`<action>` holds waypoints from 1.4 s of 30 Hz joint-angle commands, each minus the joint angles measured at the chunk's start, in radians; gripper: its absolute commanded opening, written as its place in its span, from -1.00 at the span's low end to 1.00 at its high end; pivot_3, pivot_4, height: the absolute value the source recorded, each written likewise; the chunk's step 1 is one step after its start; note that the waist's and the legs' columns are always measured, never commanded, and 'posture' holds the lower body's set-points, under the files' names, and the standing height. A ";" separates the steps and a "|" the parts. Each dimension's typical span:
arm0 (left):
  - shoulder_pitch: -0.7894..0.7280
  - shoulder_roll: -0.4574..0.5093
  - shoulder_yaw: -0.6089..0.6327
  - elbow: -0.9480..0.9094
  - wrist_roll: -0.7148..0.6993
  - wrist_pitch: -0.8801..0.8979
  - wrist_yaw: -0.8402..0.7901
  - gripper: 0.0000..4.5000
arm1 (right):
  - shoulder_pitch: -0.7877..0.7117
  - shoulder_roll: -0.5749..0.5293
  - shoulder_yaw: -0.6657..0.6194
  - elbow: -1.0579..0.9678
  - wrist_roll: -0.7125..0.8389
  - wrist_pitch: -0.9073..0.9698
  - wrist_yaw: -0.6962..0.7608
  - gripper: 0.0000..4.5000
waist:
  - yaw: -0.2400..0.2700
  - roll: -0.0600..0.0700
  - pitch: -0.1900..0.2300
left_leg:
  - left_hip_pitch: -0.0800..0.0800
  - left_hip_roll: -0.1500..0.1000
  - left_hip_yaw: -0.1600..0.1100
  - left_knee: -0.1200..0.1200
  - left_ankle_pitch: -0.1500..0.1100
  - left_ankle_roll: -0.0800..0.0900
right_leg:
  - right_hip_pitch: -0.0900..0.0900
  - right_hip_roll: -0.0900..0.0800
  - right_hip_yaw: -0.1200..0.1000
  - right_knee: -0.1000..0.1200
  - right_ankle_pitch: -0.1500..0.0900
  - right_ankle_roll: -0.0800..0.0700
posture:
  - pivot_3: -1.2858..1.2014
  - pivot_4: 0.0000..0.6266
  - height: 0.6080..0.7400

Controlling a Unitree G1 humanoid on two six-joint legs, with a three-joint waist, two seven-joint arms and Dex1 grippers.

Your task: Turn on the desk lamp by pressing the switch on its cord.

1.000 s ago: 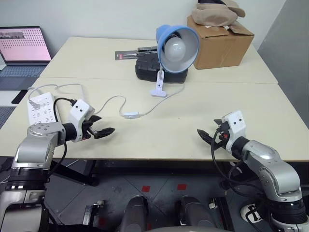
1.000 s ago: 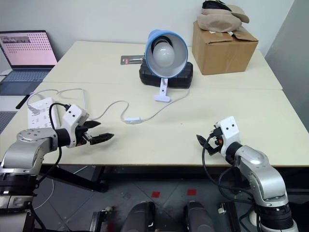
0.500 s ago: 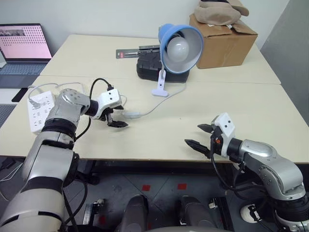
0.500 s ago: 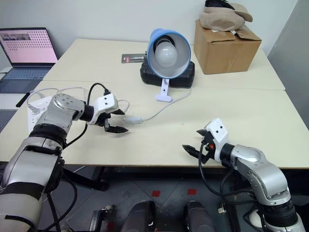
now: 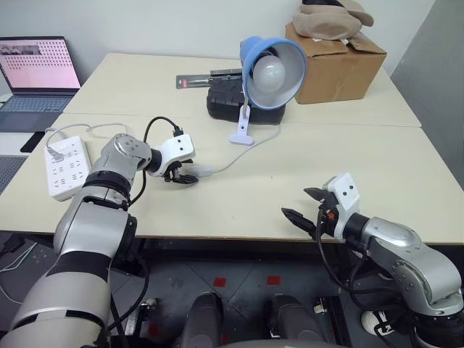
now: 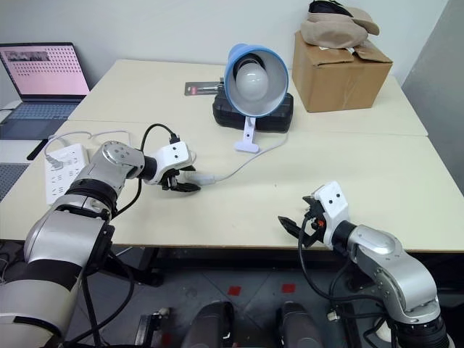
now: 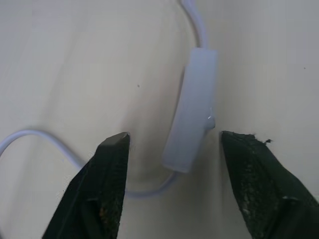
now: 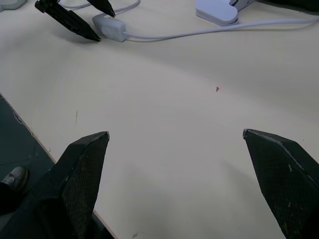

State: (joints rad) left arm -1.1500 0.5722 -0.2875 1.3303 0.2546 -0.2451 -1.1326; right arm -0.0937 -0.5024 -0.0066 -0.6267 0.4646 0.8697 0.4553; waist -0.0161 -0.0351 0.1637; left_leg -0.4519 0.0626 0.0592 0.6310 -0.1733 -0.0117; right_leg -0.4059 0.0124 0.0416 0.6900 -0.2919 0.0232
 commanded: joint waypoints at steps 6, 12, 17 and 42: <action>-0.015 0.000 0.041 0.000 -0.001 0.039 -0.061 -0.52 | -0.002 0.002 -0.026 -0.039 0.019 -0.005 -0.013 1.00 | -0.001 0.000 0.000 | 0.000 0.000 0.000 0.000 0.000 0.000 | 0.000 0.000 0.000 0.000 0.002 -0.003 | 0.03 -0.52 1.00; -0.001 0.001 0.065 -0.004 -0.017 0.074 -0.080 -0.83 | -0.001 0.006 -0.025 -0.032 0.021 -0.011 -0.018 1.00 | -0.002 0.000 0.000 | 0.000 0.000 0.000 0.000 0.000 0.000 | 0.000 0.000 0.000 0.000 0.002 -0.003 | 0.03 -0.52 1.00; -0.051 -0.050 0.217 -0.001 -0.170 0.367 -0.166 -0.83 | -0.002 0.014 -0.031 -0.031 0.032 -0.010 -0.026 1.00 | -0.002 0.000 0.000 | 0.000 0.000 0.000 0.000 0.000 0.000 | 0.000 0.000 0.000 0.000 0.002 -0.003 | 0.03 -0.52 1.00; 0.509 -0.497 0.652 -1.339 -0.902 1.859 0.215 -0.83 | -0.036 0.343 -0.250 0.191 1.177 0.100 -0.552 1.00 | -0.025 0.001 0.000 | 0.018 0.000 -0.005 -0.001 0.004 0.002 | 0.014 -0.003 0.003 0.007 -0.001 0.000 | 0.03 -0.52 1.00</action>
State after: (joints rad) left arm -0.6393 0.0730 0.3628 0.0327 -0.5675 1.6097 -0.9432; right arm -0.1053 -0.1372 -0.2688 -0.4441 1.5667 0.9920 -0.0829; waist -0.0411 -0.0344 0.1637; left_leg -0.4336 0.0624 0.0538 0.6296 -0.1689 -0.0100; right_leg -0.3905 0.0093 0.0452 0.6962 -0.2926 0.0232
